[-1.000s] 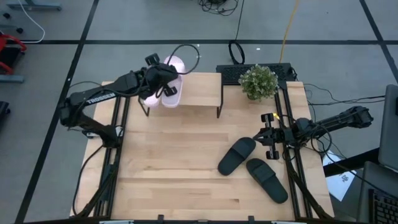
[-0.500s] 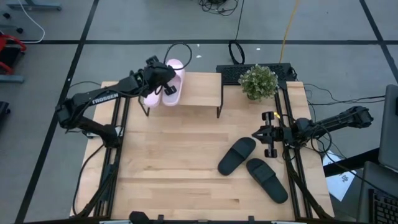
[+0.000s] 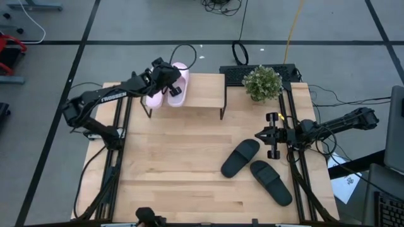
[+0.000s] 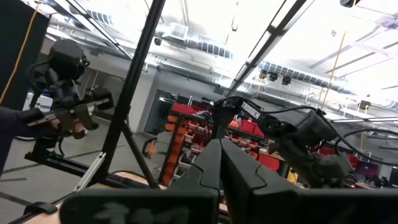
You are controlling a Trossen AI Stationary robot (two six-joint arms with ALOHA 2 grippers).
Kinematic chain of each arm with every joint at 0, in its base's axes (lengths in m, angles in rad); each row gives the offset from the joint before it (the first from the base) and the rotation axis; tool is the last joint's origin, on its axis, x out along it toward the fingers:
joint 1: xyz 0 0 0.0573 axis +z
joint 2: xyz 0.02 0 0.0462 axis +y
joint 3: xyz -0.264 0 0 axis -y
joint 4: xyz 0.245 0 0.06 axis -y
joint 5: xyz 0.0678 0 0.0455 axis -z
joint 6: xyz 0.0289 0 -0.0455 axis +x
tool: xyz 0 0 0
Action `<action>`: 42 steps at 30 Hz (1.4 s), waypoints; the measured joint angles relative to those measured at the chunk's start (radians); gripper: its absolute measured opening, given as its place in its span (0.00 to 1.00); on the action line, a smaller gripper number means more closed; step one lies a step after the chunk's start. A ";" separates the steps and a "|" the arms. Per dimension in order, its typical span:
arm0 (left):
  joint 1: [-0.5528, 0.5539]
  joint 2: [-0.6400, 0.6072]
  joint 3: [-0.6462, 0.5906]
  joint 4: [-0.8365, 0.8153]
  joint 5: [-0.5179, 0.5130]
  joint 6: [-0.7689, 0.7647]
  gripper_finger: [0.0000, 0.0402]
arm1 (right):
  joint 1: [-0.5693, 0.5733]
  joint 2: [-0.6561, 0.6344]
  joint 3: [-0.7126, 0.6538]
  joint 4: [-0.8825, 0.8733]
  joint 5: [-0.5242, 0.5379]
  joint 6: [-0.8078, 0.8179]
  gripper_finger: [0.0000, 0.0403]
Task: Pick and place slides into the shelf
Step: Put the pink slides on the shelf
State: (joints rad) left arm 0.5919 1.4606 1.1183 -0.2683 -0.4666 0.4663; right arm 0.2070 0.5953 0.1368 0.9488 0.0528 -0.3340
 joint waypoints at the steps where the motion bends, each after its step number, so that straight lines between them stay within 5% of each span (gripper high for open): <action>1: 0.002 0.004 0.000 -0.003 -0.005 -0.001 0.00 | 0.000 0.000 0.000 0.000 0.000 0.000 0.00; 30: 0.000 0.005 -0.042 0.002 -0.040 0.052 0.00 | 0.000 0.000 0.000 -0.002 -0.001 0.000 0.00; 42: 0.000 0.004 -0.042 -0.023 -0.039 0.012 0.09 | 0.000 0.000 0.000 -0.002 -0.001 0.000 0.00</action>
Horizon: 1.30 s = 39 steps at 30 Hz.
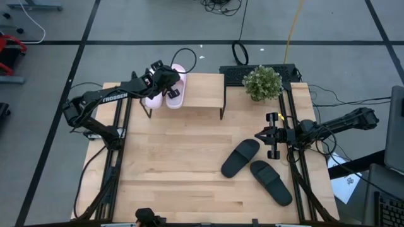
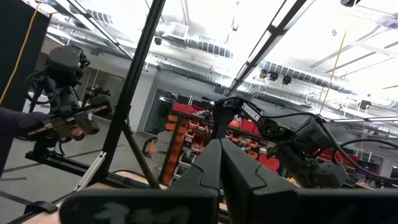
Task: Pick and place slides into the shelf
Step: Put the pink slides on the shelf
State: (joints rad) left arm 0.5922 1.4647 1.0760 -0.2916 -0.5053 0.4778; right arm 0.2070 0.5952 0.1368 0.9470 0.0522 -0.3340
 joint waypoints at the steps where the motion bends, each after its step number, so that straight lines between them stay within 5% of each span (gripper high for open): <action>1: 0.000 0.000 0.000 0.000 0.000 -0.001 0.10 | 0.000 0.000 0.000 0.000 0.000 0.000 0.00; 13: 0.000 0.000 0.000 -0.004 0.008 0.007 0.18 | 0.000 0.000 0.000 -0.002 0.000 0.006 0.00; 39: -0.012 -0.005 -0.001 -0.006 -0.019 0.034 0.19 | 0.000 0.000 0.000 -0.003 0.000 0.007 0.00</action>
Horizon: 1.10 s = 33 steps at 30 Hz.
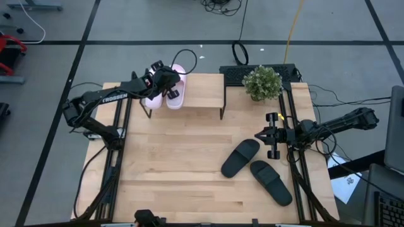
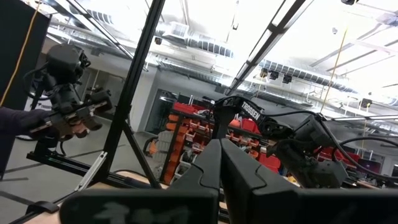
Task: Pick and place slides into the shelf
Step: Put the pink slides on the shelf
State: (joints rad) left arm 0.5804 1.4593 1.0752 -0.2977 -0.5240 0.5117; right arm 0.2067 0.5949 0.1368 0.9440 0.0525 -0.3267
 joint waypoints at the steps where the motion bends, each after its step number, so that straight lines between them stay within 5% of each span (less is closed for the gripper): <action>1: 0.000 0.000 0.001 -0.001 -0.001 0.000 0.19 | 0.000 0.000 0.000 0.000 0.000 0.000 0.00; 33: -0.010 -0.001 0.013 -0.020 -0.011 0.036 0.19 | 0.000 0.000 0.000 0.000 0.000 0.000 0.00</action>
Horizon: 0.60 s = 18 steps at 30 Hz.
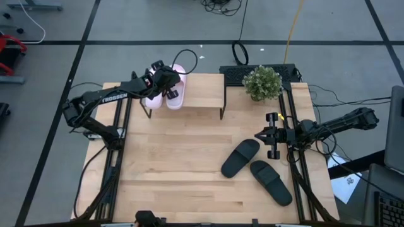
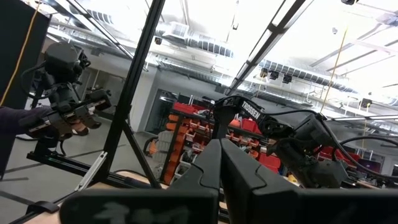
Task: Pick and place slides into the shelf
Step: Put the pink slides on the shelf
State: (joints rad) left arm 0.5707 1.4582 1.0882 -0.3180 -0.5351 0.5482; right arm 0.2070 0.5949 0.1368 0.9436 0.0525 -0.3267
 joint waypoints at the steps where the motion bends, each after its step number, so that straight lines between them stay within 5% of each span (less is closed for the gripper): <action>1: -0.003 0.000 0.000 0.000 -0.001 -0.001 0.19 | 0.000 0.000 0.000 0.000 0.000 0.000 0.00; 11: -0.010 -0.055 0.000 -0.019 0.005 -0.018 0.19 | 0.000 0.000 0.000 0.000 0.000 0.000 0.00; 18: -0.009 -0.069 0.000 -0.032 0.012 -0.061 0.31 | 0.000 0.000 0.000 0.000 0.000 0.000 0.00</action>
State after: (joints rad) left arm 0.5617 1.3893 1.0882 -0.3499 -0.5226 0.4870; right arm 0.2066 0.5950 0.1368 0.9436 0.0522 -0.3264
